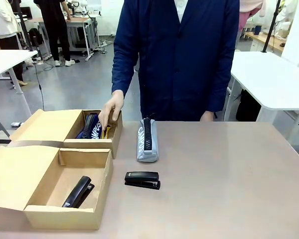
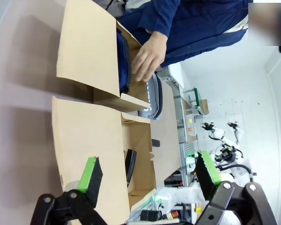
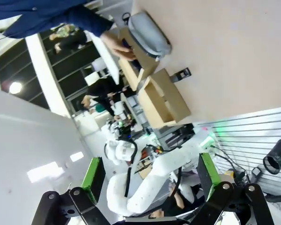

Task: Place items inside the box.
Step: Pick up a Pencil pouch or Stapler and place it inside the Mailer Box closest to the robot.

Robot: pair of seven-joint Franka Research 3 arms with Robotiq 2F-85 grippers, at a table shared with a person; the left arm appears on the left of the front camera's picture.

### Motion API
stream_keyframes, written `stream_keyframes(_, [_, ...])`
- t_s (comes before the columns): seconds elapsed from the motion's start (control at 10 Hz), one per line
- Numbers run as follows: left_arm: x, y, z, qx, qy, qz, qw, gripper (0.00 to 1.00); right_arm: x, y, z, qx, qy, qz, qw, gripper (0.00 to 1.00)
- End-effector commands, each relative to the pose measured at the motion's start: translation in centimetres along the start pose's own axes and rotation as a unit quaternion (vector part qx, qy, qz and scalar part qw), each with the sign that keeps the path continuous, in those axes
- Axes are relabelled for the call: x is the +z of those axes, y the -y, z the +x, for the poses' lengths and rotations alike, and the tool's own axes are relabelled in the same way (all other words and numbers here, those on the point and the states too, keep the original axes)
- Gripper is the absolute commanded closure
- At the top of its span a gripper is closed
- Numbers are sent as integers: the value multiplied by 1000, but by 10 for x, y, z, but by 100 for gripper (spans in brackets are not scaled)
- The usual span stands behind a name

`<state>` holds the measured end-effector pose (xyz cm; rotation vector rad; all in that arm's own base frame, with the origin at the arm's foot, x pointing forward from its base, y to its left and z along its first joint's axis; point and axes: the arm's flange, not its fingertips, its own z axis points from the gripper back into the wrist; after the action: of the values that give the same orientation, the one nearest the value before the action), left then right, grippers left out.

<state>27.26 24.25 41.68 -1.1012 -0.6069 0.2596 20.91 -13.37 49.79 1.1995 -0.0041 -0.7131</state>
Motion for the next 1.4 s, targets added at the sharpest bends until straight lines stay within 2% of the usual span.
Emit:
stream_keyframes(0.0, [-1, 1, 1, -11, 8, -11, 1000, 0, -17, -24, -8, 11, 16, -33, 999, 0])
stream_keyframes(1.3, [-1, 1, 1, -11, 8, -11, 1000, 0, -17, -24, -8, 11, 16, -33, 999, 0])
